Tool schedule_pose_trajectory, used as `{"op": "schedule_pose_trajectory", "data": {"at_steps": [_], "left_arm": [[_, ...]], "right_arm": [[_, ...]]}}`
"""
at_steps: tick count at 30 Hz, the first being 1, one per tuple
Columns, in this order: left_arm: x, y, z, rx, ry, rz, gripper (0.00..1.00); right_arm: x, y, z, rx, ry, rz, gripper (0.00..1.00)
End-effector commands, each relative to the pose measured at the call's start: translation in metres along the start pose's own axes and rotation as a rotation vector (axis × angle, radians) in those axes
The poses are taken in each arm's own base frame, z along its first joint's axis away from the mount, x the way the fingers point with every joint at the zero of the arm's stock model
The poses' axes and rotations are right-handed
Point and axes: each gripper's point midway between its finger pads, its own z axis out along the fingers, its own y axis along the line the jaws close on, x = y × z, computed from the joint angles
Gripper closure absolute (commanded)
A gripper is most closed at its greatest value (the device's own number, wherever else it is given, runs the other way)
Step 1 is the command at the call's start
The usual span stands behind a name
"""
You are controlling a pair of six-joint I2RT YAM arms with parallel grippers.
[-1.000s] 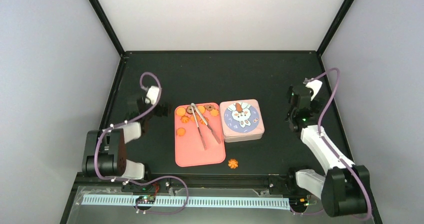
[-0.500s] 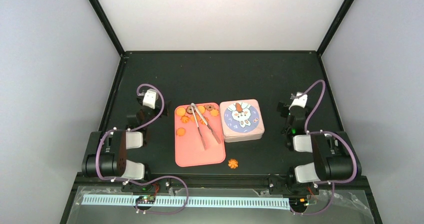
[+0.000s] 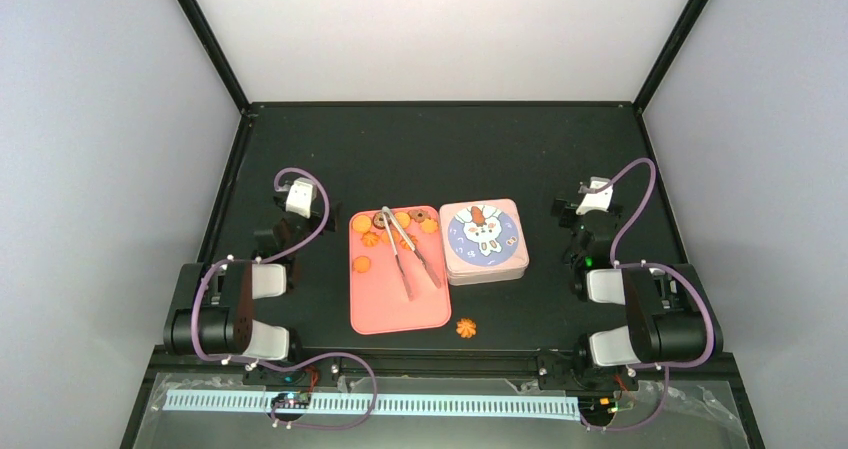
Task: Pack the cookies
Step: Reset both arms
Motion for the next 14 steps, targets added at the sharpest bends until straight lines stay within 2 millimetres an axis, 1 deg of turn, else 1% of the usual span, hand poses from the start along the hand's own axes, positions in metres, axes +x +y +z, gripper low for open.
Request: {"op": "schedule_pose_trajectory", "data": {"at_steps": [1,14], "left_arm": [[-0.0240,0.0018,0.0017,-0.006,-0.075,0.028,0.01],[-0.0239,0.0012,0.0032,-0.015,-0.070,0.034,0.01]], "right_arm": [[-0.0222,-0.0009,0.0010,-0.001,-0.080,0.017,0.00],[-0.0220,-0.0011,0.0012,0.000,-0.077,0.018,0.00]]}}
